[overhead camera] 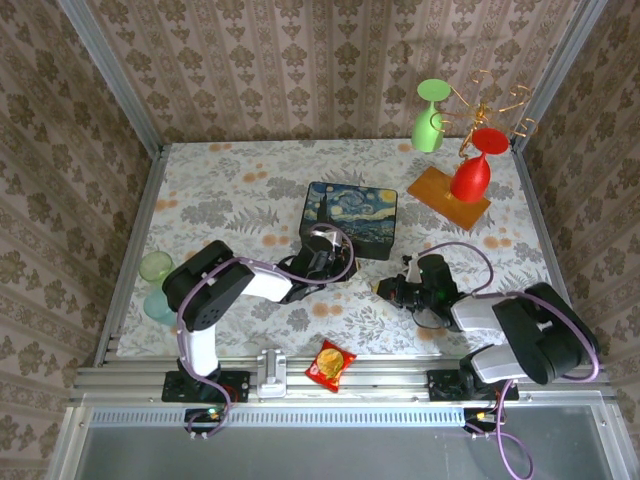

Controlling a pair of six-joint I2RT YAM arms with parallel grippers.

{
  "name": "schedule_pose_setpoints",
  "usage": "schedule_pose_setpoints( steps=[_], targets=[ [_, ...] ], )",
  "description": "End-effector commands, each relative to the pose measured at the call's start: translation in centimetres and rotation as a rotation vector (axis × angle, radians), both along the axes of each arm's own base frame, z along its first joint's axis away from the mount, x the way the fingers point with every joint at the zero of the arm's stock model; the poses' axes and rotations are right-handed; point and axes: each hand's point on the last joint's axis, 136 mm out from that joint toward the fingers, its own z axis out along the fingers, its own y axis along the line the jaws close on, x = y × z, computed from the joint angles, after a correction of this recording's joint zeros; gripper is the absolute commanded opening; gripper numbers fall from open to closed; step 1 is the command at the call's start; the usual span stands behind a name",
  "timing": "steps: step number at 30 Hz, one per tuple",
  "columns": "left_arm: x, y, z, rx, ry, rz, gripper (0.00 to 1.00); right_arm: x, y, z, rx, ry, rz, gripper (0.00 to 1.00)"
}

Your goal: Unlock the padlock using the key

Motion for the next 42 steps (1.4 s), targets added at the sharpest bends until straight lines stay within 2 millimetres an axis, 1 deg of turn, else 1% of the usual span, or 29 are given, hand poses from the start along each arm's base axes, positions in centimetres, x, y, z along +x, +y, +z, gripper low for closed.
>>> schedule_pose_setpoints(
  steps=[1,4,6,9,14,19,26,29,32,35,38,40,42],
  targets=[
    [-0.4,-0.1,1.4,-0.112,0.065,0.001,0.1,1.2,1.4,1.6,0.093,-0.031,0.032,0.0],
    [-0.3,-0.3,2.3,-0.169,0.078,0.005,0.1,1.5,2.3,2.3,0.154,-0.046,0.067,0.0],
    [-0.1,-0.2,2.5,-0.198,0.084,0.009,0.1,1.7,2.7,2.6,0.182,-0.051,0.086,0.0],
    [0.0,0.0,2.2,-0.214,0.096,0.013,0.08,2.0,2.4,2.5,0.203,-0.047,0.082,0.0],
    [-0.2,0.2,2.1,-0.26,0.117,0.032,0.07,2.7,1.3,2.8,0.247,-0.061,0.058,0.0],
    [-0.1,0.0,2.4,-0.311,0.125,0.042,0.05,3.1,1.8,3.2,0.289,-0.067,0.081,0.0],
    [-0.1,-0.1,2.8,-0.343,0.129,0.048,0.05,3.4,2.0,3.2,0.34,-0.082,0.074,0.0],
    [-0.1,-0.1,3.1,-0.368,0.136,0.053,0.04,3.8,2.0,2.4,0.34,-0.065,0.066,0.0],
    [-0.2,-0.1,3.1,-0.375,0.14,0.053,0.03,4.0,2.1,2.6,0.335,-0.081,0.068,0.0],
    [-0.3,-0.1,3.2,-0.382,0.139,0.05,0.03,4.0,1.8,2.6,0.328,-0.086,0.058,0.0],
    [-0.4,-0.2,3.1,-0.381,0.138,0.046,0.03,3.9,1.7,2.1,0.321,-0.074,0.053,0.0],
    [-0.3,-0.2,3.4,-0.396,0.128,0.045,0.03,3.7,1.7,1.8,0.321,-0.067,0.055,0.0],
    [-0.4,-0.3,3.7,-0.412,0.132,0.04,0.02,3.4,1.7,2.0,0.318,-0.081,0.063,0.0]
  ],
)
